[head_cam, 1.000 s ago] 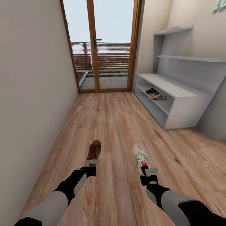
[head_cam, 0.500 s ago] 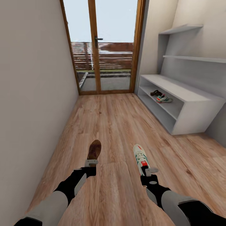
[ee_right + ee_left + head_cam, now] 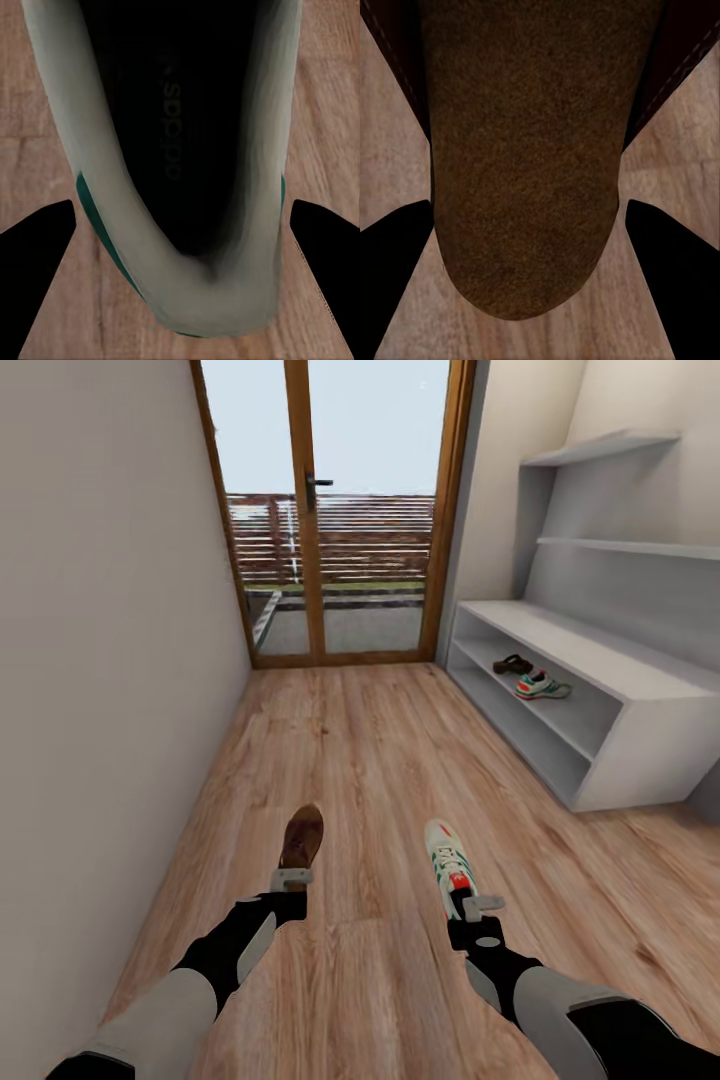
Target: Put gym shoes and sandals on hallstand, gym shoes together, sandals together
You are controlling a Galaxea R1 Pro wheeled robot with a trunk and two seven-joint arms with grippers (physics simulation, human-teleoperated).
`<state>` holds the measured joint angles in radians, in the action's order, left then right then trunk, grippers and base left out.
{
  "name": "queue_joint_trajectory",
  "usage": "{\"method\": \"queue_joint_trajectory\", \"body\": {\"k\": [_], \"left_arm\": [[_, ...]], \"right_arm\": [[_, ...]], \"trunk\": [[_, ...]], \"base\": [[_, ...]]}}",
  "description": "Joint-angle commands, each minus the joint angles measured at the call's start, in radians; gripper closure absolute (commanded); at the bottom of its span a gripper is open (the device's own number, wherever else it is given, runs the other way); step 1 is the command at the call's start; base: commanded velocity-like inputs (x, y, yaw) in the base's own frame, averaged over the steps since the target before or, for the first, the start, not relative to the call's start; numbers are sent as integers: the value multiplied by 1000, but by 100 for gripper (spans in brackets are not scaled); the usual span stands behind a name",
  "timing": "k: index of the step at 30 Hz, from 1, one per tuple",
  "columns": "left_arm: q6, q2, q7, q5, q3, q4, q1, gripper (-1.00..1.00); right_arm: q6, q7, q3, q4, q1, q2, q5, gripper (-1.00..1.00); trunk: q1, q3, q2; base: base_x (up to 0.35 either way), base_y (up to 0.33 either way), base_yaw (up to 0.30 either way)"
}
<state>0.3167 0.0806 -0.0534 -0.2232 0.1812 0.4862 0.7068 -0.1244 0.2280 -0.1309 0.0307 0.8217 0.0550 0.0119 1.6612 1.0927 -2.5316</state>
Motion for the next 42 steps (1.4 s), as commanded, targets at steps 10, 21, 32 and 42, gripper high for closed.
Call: {"method": "queue_joint_trajectory", "body": {"k": [10,21,32,42], "left_arm": [[4,-1,-5,-10,6,2,0,100],[4,-1,-6,-10,7,2,0,100],[4,-1,-6,-10,7,2,0,100],[4,-1,-5,-10,7,2,0,100]], "right_arm": [[-4,5,-7,3,2,0,2,100],[-3,5,-7,3,1,0,2,100],[-3,5,-7,3,1,1,2,100],[-3,5,-7,3,1,1,2,100]], "trunk": [[0,1,0],[0,1,0],[0,1,0],[0,5,0]], "base": [[350,9,0],[350,0,0],[350,8,-28],[350,75,-212]]}}
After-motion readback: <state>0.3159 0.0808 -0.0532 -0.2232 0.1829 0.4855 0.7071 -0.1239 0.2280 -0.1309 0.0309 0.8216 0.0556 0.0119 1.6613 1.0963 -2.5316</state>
